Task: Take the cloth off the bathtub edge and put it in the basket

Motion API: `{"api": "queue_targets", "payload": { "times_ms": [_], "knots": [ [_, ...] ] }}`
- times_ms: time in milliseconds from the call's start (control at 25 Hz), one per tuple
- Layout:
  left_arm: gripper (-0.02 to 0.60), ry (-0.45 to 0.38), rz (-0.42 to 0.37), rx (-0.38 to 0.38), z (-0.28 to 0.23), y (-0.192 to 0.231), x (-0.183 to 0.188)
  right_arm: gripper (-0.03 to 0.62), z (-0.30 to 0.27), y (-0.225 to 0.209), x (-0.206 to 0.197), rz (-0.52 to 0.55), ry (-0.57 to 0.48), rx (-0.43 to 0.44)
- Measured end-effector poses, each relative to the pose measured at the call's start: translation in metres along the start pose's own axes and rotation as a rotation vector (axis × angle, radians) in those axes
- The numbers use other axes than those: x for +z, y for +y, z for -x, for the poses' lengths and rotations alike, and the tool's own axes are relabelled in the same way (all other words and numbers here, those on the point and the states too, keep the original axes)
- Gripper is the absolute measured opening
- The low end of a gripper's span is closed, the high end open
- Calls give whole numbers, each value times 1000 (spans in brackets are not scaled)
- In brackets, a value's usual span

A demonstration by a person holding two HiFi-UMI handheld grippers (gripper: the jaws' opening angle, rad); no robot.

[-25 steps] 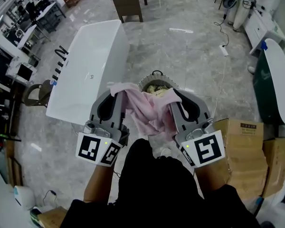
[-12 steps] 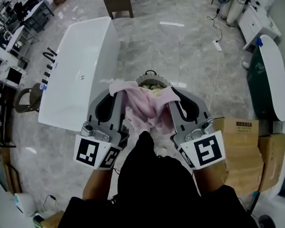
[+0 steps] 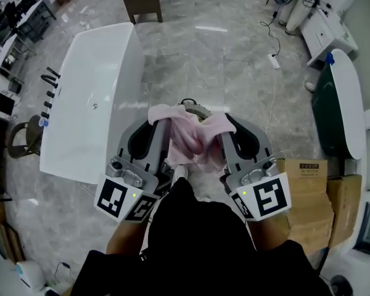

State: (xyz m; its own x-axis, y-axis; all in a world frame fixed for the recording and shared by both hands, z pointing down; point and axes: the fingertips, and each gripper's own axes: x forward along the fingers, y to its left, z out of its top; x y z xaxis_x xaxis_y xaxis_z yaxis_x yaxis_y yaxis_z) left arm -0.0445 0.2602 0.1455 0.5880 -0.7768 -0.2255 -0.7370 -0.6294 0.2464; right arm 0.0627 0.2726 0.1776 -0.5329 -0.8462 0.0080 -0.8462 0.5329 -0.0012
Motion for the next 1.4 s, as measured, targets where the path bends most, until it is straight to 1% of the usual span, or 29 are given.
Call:
{"api": "queue_targets", "payload": {
  "times_ms": [80, 200, 440, 640, 800, 1000, 1160, 1400],
  "knots": [
    [17, -5, 8, -21, -10, 10, 1, 34, -17, -6, 2, 5, 3, -13],
    [17, -1, -6, -36, -26, 27, 1, 34, -40, -15, 3, 7, 10, -30],
    [17, 0, 4, -64, -63, 63, 8, 34, -82, -38, 9, 10, 22, -66],
    [17, 0, 5, -101, -90, 87, 9, 34, -113, -53, 12, 22, 21, -99],
    [17, -11, 31, -131, -111, 106, 13, 34, -137, -66, 15, 21, 19, -123],
    [17, -20, 72, -163, -129, 127, 12, 34, -162, -77, 11, 35, 28, -147],
    [17, -11, 89, -184, -140, 143, 10, 34, -181, -76, 8, 54, 46, -142],
    [17, 28, 98, -175, -149, 163, -8, 34, -199, -84, -12, 41, 79, -156]
  ]
}}
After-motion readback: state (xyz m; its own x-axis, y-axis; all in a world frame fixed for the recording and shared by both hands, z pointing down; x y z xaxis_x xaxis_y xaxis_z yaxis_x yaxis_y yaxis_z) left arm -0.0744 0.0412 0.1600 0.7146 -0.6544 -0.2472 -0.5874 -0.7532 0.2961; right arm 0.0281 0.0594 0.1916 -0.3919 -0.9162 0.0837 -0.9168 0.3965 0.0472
